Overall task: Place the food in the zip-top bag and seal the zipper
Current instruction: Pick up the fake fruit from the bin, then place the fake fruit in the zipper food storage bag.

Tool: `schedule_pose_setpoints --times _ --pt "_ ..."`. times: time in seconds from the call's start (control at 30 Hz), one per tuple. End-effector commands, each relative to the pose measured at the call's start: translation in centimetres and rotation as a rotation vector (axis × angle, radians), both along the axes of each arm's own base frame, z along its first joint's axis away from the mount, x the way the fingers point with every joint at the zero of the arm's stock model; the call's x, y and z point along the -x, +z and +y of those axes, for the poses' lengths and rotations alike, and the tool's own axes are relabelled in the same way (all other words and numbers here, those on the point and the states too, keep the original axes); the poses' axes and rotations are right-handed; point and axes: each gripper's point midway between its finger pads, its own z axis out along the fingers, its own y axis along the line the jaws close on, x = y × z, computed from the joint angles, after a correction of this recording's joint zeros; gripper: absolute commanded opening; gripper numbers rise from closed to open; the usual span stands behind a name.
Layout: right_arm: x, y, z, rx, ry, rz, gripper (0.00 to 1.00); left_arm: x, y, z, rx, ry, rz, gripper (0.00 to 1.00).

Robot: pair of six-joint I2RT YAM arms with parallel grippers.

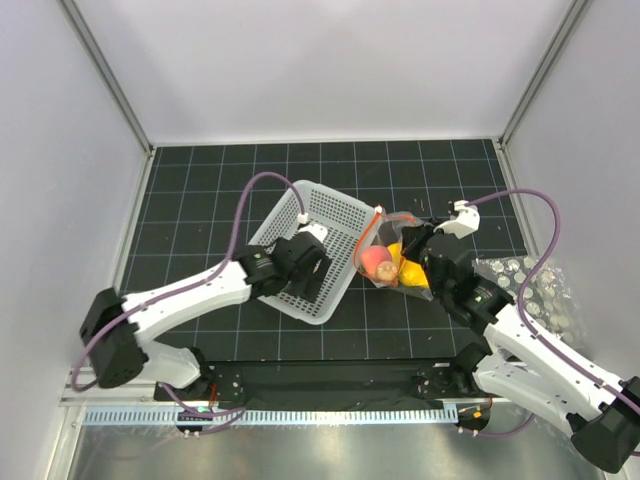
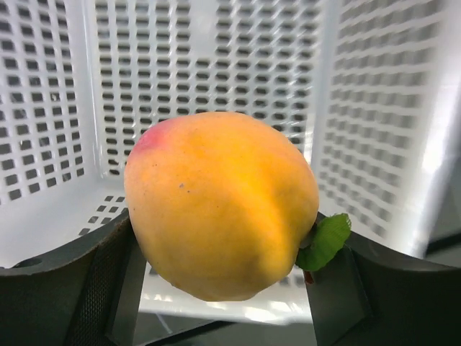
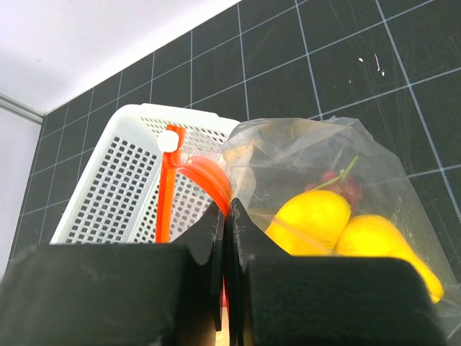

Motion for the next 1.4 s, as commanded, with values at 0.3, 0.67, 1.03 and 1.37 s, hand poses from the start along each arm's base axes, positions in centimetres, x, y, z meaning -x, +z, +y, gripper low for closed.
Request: schedule_pose_setpoints --times 0.3,0.67,1.03,1.37 --pt "1.6 1.8 2.8 -0.146 0.049 0.243 0.01 1.6 12.6 -5.6 0.460 -0.185 -0.087 0.57" --pt "5.0 4.4 6.4 -0.275 0.257 0.369 0.01 5.2 18.6 -8.7 0.662 -0.349 -0.105 0.56" --pt "5.8 2.3 2.6 -0.218 0.128 0.338 0.01 5.5 17.2 -13.4 0.692 -0.420 -0.095 0.55" --pt "6.4 1.6 0.8 -0.233 0.076 0.298 0.01 0.4 13.6 -18.4 0.605 -0.330 -0.166 0.55"
